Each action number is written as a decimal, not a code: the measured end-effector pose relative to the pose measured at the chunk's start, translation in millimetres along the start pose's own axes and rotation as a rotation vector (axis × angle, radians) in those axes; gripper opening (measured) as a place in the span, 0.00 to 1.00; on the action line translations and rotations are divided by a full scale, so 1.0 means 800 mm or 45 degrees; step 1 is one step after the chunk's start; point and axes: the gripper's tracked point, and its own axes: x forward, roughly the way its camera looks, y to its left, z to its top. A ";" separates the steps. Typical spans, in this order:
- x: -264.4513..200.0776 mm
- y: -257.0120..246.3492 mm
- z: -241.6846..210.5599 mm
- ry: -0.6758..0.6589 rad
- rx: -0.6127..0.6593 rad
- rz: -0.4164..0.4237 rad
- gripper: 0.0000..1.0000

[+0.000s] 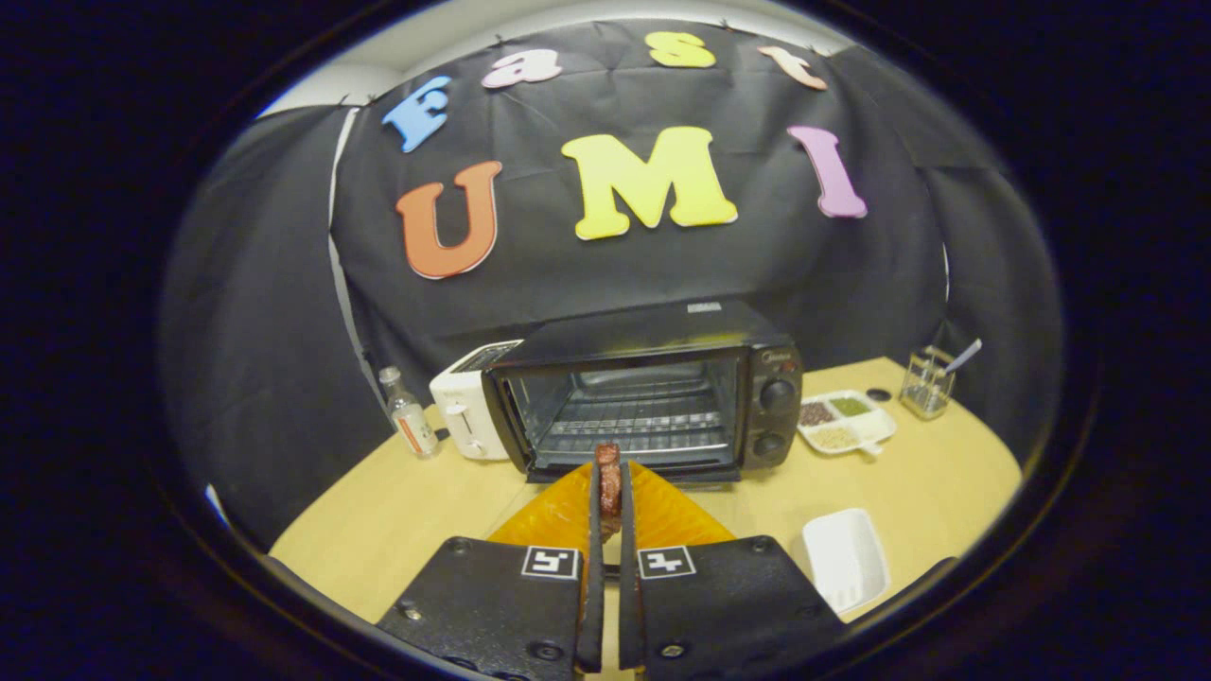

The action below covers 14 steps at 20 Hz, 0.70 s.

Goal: Open the toaster oven, put the food inside, and close the toaster oven door.

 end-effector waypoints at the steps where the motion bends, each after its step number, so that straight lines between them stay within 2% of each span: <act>1: 0.015 -0.002 0.000 -0.012 0.073 0.010 0.10; 5: 0.059 -0.006 0.002 0.007 0.405 0.072 0.10; 8: 0.091 -0.013 0.003 0.065 0.548 0.108 0.08; 11: 0.106 -0.019 0.018 0.035 0.751 0.161 0.07; 14: 0.124 -0.030 0.044 -0.066 0.957 0.202 0.07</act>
